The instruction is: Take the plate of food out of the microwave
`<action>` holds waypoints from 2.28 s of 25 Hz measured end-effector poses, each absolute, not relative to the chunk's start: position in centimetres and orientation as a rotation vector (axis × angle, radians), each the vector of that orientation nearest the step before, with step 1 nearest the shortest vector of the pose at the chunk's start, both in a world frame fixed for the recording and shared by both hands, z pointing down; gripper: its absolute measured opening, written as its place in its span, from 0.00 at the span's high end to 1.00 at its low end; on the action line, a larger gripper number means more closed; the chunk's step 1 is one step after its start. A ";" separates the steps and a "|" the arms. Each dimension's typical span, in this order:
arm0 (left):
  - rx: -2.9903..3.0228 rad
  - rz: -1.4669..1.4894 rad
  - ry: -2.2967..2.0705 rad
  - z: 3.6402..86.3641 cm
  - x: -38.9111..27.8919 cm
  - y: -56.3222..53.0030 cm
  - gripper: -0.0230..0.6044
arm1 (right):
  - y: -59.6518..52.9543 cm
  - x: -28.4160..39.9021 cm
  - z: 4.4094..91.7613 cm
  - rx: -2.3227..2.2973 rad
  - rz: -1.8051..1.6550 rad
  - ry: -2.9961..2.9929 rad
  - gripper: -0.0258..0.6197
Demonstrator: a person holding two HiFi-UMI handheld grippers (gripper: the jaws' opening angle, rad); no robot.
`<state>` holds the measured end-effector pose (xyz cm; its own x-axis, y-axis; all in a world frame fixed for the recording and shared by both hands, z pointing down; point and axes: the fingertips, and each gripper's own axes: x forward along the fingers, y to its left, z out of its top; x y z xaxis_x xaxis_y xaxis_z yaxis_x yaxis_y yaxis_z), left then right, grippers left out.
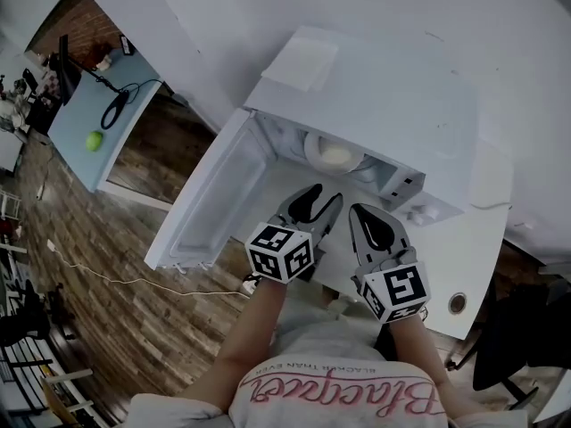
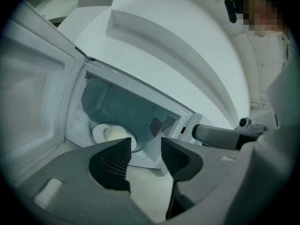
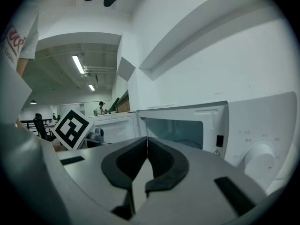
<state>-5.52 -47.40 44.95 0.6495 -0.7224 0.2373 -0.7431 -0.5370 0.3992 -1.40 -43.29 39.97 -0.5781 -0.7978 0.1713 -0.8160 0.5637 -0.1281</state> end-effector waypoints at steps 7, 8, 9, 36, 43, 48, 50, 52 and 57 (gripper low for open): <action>2.353 0.016 -1.192 46.8 -7.4 -49.5 0.67 | -44.7 -1.7 41.2 1.449 0.335 -2.638 0.94; 2.338 0.013 -1.189 47.2 -7.5 -49.8 0.67 | -44.9 -1.9 41.2 1.452 0.336 -2.633 0.94; 2.321 0.005 -1.184 47.6 -7.7 -50.1 0.67 | -45.1 -2.0 41.3 1.456 0.337 -2.630 0.94; 1.755 -0.063 -1.156 55.4 -10.3 -57.8 0.67 | -50.3 -3.3 43.3 1.511 0.349 -2.529 0.94; 1.621 0.050 -1.210 55.7 -10.2 -58.1 0.67 | -50.6 -3.3 43.9 1.487 0.350 -2.517 0.94; 1.570 0.091 -1.190 55.8 -10.1 -57.5 0.68 | -50.4 -3.6 43.7 1.470 0.339 -2.527 0.94; 1.549 0.060 -1.155 55.9 -10.2 -57.0 0.68 | -50.2 -3.6 43.6 1.466 0.333 -2.526 0.94; 1.553 0.022 -1.127 55.7 -10.1 -56.8 0.69 | -50.1 -3.4 43.7 1.465 0.327 -2.521 0.94; 1.582 -0.074 -1.080 55.0 -9.6 -57.3 0.87 | -50.0 -3.1 43.7 1.473 0.317 -2.510 0.94</action>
<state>-9.63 -57.28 54.97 0.5732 -0.6590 0.4870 -0.5859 0.0859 0.8058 -3.05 -49.96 43.70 -0.4768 -0.8298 0.2900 -0.8758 0.4764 -0.0769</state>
